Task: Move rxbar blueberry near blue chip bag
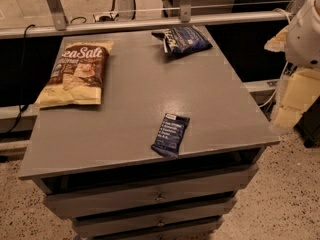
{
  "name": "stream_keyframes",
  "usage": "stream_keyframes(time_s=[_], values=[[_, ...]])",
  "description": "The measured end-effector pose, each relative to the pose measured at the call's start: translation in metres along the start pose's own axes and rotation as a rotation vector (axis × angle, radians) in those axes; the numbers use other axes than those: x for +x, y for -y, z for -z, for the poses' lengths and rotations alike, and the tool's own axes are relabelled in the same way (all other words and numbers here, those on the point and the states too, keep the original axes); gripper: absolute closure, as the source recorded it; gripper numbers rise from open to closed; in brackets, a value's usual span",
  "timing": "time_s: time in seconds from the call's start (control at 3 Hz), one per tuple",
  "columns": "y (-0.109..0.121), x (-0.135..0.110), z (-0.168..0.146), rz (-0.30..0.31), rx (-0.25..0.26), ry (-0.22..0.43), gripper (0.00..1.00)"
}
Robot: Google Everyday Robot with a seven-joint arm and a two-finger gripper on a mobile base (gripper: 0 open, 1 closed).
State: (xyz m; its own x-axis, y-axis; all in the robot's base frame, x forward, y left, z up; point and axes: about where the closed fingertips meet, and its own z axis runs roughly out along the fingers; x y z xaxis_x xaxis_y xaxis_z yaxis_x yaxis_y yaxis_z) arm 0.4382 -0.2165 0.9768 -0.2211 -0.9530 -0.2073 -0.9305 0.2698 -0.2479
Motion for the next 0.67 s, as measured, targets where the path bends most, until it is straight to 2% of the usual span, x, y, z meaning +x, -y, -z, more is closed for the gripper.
stream_keyframes(time_s=[0.33, 0.67], values=[[0.0, 0.0, 0.0, 0.0, 0.0, 0.0, 0.0], [0.0, -0.014, -0.021, -0.039, -0.024, 0.074, 0.0]])
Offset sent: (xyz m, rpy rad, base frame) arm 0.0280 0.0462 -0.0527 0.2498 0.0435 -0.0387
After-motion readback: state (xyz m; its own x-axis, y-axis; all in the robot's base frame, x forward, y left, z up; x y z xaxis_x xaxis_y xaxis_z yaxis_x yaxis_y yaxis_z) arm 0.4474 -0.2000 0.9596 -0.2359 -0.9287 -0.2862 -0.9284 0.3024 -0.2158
